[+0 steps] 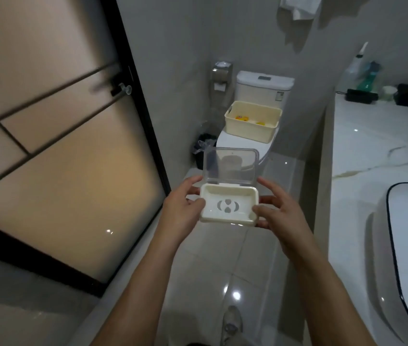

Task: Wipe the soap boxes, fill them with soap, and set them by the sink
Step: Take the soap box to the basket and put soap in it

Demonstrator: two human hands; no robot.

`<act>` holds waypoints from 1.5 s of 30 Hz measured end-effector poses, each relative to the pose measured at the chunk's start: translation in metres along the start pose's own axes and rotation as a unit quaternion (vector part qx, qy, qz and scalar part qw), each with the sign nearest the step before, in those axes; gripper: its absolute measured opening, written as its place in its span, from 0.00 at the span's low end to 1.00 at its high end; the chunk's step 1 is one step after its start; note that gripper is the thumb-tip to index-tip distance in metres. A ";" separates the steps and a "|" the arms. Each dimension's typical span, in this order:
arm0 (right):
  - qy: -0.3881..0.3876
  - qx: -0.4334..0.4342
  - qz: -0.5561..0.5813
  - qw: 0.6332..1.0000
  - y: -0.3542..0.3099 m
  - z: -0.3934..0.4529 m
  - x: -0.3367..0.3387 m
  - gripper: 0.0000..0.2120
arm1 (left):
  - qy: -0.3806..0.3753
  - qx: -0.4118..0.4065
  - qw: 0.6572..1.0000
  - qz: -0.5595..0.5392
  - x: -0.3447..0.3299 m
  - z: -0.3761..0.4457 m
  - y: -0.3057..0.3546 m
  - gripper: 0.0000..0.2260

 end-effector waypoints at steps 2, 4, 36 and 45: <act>0.004 -0.004 -0.004 1.000 -0.008 0.034 0.009 0.31 | 0.001 0.006 1.000 0.002 -0.013 0.032 -0.001 0.25; 0.005 -0.001 -0.015 1.000 -0.017 0.065 0.017 0.30 | 0.007 0.010 1.000 -0.007 -0.024 0.063 -0.001 0.25; 0.189 -0.110 -0.095 0.971 -0.056 0.521 0.074 0.32 | -0.192 0.064 0.979 0.033 -0.185 0.572 -0.096 0.26; 0.169 -0.184 -0.104 0.963 -0.004 0.621 0.098 0.36 | -0.206 0.075 0.972 0.082 -0.247 0.638 -0.153 0.25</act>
Point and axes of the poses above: each hand's wrist, its own z-axis towards the middle knuckle, its own x-axis out of the back of the hand, y = z × x, the point moved 9 cm from there along z, towards the middle knuckle, and after that the axes turned 7 degrees about -x, right-handed, at the moved point
